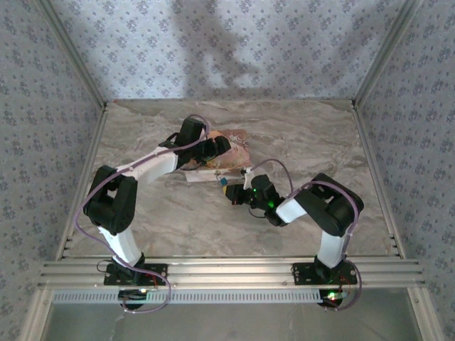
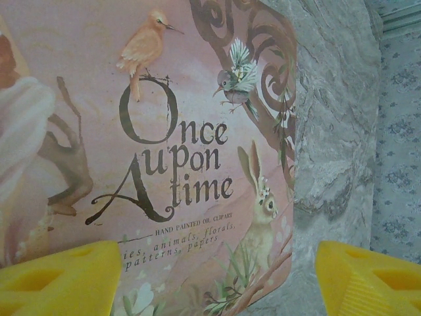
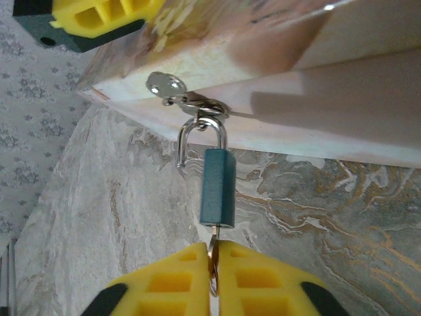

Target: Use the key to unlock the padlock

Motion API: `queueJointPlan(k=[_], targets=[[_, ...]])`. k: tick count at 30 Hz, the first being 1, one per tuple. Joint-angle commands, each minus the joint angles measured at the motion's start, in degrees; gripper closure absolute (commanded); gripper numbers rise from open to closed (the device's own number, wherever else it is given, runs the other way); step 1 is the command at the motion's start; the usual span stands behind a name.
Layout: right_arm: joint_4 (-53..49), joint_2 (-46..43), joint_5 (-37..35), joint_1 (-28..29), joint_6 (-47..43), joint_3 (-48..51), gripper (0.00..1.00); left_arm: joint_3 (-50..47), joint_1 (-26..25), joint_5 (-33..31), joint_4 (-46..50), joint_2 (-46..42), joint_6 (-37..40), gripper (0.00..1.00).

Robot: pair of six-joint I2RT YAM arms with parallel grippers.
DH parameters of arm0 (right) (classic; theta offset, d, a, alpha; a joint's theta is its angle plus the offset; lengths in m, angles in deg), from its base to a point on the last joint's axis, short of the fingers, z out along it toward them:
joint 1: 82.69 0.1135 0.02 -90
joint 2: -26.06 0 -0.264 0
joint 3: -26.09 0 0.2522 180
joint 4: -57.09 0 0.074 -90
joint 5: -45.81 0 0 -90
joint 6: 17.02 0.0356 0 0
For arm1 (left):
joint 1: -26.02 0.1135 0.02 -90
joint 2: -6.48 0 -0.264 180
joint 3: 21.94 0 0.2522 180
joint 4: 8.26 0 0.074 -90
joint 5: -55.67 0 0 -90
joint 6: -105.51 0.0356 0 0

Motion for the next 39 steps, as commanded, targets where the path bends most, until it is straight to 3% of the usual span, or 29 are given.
queueJointPlan(k=[1, 13, 21, 34, 39], targets=[[-1.3, 0.5, -0.9, -0.8, 0.7, 0.7, 0.82, -2.4, -0.9, 0.1, 5.5, 1.1, -0.7, 0.22], [-8.8, -5.9, -2.0, -1.1, -6.8, 0.5, 0.63, -4.5, -1.5, -0.3, 5.4, -0.1, -0.9, 0.22], [-7.3, -7.3, 3.6, -4.9, -9.8, -1.0, 0.47, -6.5, -2.6, -0.5, 5.5, -1.6, -1.4, 0.22], [-3.4, -1.1, 12.2, -11.0, -14.3, -7.7, 0.44, -7.9, -4.5, -0.9, 5.9, -3.4, -2.3, 0.22], [1.5, -0.6, 14.4, -11.4, -14.0, -5.5, 0.44, -8.5, -4.8, -1.3, 5.8, -4.0, -2.7, 0.22]])
